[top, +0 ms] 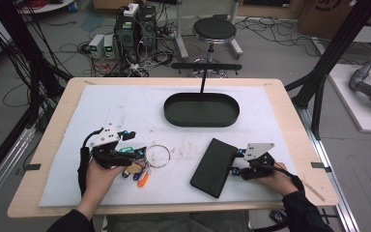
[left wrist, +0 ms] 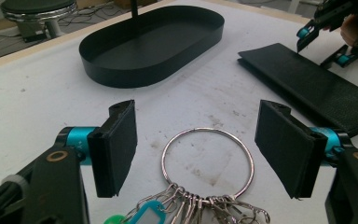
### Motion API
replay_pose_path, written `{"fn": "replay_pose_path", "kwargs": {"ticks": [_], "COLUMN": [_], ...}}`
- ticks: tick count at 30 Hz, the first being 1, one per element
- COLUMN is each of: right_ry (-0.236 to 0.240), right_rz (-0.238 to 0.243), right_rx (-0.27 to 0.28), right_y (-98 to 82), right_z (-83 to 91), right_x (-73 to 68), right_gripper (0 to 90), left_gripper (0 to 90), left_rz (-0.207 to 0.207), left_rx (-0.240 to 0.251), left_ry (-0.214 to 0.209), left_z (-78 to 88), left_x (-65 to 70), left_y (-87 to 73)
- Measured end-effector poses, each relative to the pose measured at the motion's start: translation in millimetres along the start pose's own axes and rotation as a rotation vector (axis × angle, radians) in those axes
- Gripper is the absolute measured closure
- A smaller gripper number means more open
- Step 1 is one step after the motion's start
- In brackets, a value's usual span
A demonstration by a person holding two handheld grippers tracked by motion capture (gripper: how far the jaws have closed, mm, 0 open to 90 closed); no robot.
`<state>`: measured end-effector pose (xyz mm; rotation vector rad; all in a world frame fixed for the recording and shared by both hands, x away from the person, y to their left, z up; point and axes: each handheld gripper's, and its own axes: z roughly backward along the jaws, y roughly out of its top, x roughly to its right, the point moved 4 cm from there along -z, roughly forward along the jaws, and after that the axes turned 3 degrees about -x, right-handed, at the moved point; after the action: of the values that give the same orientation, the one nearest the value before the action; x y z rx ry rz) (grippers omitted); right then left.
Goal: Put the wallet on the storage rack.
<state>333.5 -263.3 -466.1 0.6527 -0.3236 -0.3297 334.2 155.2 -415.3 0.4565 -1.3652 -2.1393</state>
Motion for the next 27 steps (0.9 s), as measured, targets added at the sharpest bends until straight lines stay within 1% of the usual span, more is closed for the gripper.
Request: {"fn": "replay_pose_path", "kwargs": {"ticks": [1,2,3,4,6,7,8,9,10,12,13,14,15,16,17,18,21,22,24,27], "right_ry": [-0.01,-0.035,-0.052,-0.048,-0.05,-0.057,-0.065,-0.071,-0.084,-0.1,-0.099,-0.1,-0.113,-0.117,-0.118,-0.118,-0.118,-0.12,-0.123,-0.128], "right_rz": [-0.006,-0.026,-0.072,-0.11,-0.118,-0.128,-0.158,-0.19,-0.21,-0.232,-0.25,-0.261,-0.268,-0.275,-0.29,-0.29,-0.316,-0.327,-0.332,-0.347], "right_rx": [0.002,0.0,0.018,0.019,0.026,0.035,0.047,0.055,0.065,0.067,0.074,0.086,0.095,0.103,0.122,0.122,0.136,0.147,0.153,0.167], "right_y": [2.1,4.4,8.7,10.6,12.5,14.1,15.1,15.3,14.3,11.9,11.0,10.6,10.3,10.3,10.1,10.1,8.8,8.2,7.8,7.5], "right_z": [-2.2,-4.3,-10.1,-12.0,-13.0,-13.1,-12.9,-12.1,-10.9,-8.6,-7.3,-5.8,-3.7,-2.5,-0.4,-0.4,0.5,1.4,2.1,4.8], "right_x": [-1.6,-2.1,-1.8,-1.7,-0.1,2.4,5.9,9.9,14.9,20.2,22.4,24.6,26.8,27.5,30.2,30.2,34.6,37.8,39.5,43.8], "right_gripper": [52.7,52.3,52.1,51.9,50.9,46.6,43.5,42.4,41.2,39.4,38.9,38.0,37.3,37.3,37.3,37.3,37.3,37.3,37.2,36.5], "left_gripper": [29.7,29.7,29.7,29.7,29.7,29.7,29.7,29.7,29.7,30.4,31.3,31.8,31.9,32.8,34.0,34.0,35.4,37.0,38.2,41.8], "left_rz": [-0.002,-0.002,-0.001,-0.007,-0.01,-0.01,-0.014,-0.023,-0.029,-0.056,-0.068,-0.084,-0.088,-0.093,-0.097,-0.095,-0.09,-0.087,-0.091,-0.105], "left_rx": [0.0,-0.001,0.0,-0.005,-0.007,-0.007,-0.007,-0.009,-0.009,-0.01,-0.01,-0.013,-0.014,-0.019,-0.026,-0.029,-0.054,-0.059,-0.074,-0.115], "left_ry": [-0.002,-0.005,-0.01,-0.015,-0.027,-0.038,-0.052,-0.067,-0.077,-0.109,-0.123,-0.144,-0.154,-0.163,-0.174,-0.186,-0.223,-0.229,-0.246,-0.259], "left_z": [-1.0,-2.0,-3.5,-4.7,-7.6,-9.0,-10.7,-13.0,-14.5,-18.9,-21.3,-24.6,-26.9,-29.9,-33.0,-36.5,-46.8,-49.1,-54.4,-62.5], "left_x": [0.7,1.8,3.1,4.0,7.5,9.8,12.7,17.4,20.7,30.9,36.5,42.7,46.5,51.1,55.6,60.2,72.1,74.7,81.4,90.1], "left_y": [0.3,0.5,0.9,1.2,2.1,2.6,3.2,4.1,4.8,6.8,7.8,8.8,9.3,9.5,9.4,9.0,5.7,4.7,1.8,-2.9]}}
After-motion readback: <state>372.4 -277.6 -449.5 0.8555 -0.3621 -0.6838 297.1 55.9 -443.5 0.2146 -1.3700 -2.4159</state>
